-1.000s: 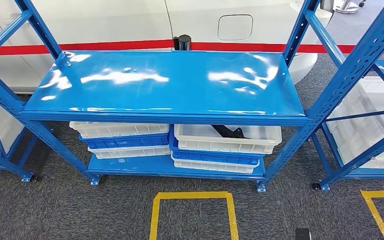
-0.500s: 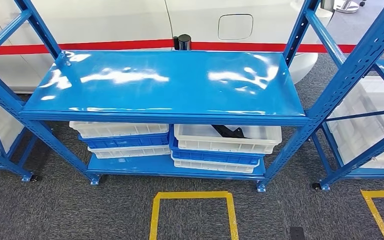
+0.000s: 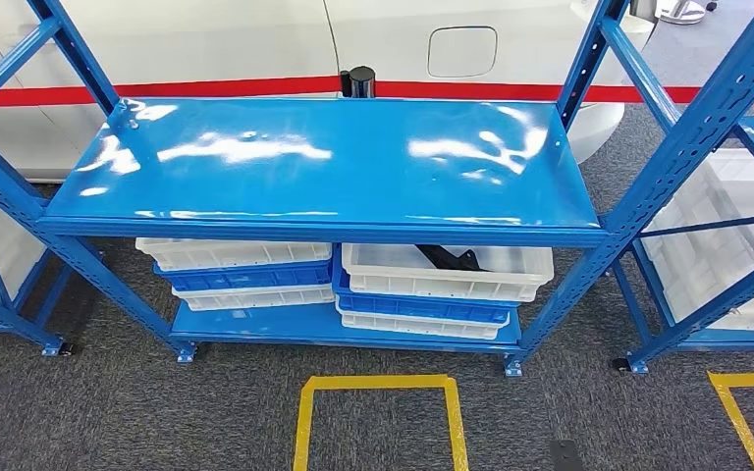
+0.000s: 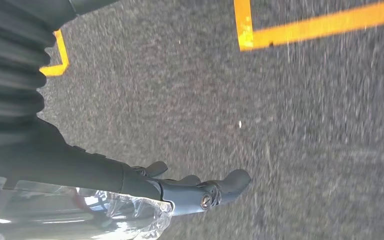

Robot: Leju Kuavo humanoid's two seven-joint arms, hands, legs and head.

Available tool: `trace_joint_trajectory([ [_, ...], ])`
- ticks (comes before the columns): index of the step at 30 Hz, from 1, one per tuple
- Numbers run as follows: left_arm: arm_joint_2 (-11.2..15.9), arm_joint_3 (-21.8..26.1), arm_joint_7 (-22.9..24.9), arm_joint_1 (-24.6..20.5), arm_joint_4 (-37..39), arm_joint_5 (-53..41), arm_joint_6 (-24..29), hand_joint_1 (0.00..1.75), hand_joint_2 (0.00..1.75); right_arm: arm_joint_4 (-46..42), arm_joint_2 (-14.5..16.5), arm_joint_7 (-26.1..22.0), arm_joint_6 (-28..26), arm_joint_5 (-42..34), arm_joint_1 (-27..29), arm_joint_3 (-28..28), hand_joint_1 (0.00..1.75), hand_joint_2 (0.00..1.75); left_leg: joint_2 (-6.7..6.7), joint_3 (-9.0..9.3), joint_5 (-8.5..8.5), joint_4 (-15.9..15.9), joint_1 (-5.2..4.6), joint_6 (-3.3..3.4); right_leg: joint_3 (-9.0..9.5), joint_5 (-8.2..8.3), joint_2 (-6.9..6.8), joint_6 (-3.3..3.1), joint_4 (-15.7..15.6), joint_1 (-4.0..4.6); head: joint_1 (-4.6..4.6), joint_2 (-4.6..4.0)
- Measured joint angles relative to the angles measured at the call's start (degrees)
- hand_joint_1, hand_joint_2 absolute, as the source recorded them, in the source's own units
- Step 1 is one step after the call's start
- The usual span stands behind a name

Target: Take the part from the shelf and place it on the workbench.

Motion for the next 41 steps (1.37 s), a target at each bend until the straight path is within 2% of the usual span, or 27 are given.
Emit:
trace_joint_trajectory([
  [19,2.8,-26.5,3.9,4.8,-3.4,15.6,-7.7,0.00,0.00,-3.5,-1.6,-1.0,11.6,-18.8,3.9,17.2,0.00,0.00,0.00,-0.14,-0.01,0.0,0.00,0.00,-0.13,-0.01,0.00,0.00,0.0,0.00,0.00,0.00],
  [25,3.6,-33.5,5.1,6.0,-4.2,20.3,-10.0,0.00,0.00,-4.4,-2.0,-1.4,15.2,-24.6,4.9,21.7,0.00,0.00,0.00,-0.17,-0.01,0.0,0.00,0.00,-0.16,-0.01,0.00,0.00,0.0,0.00,0.01,0.00],
  [31,3.9,-36.7,5.6,6.6,-4.6,22.1,-10.7,0.00,0.00,-4.8,-2.2,-1.6,16.4,-26.6,5.3,23.8,0.00,0.00,0.00,-0.19,-0.01,0.0,0.00,0.00,-0.18,-0.01,0.00,0.00,0.0,0.00,0.00,0.01],
  [41,4.2,-38.1,5.6,6.7,-4.8,22.1,-10.8,0.00,0.00,-5.0,-2.4,-1.7,16.6,-26.8,5.4,24.9,0.00,0.00,0.00,-0.20,-0.01,0.0,0.00,0.00,-0.18,-0.01,0.00,0.00,0.0,0.00,0.00,0.00],
])
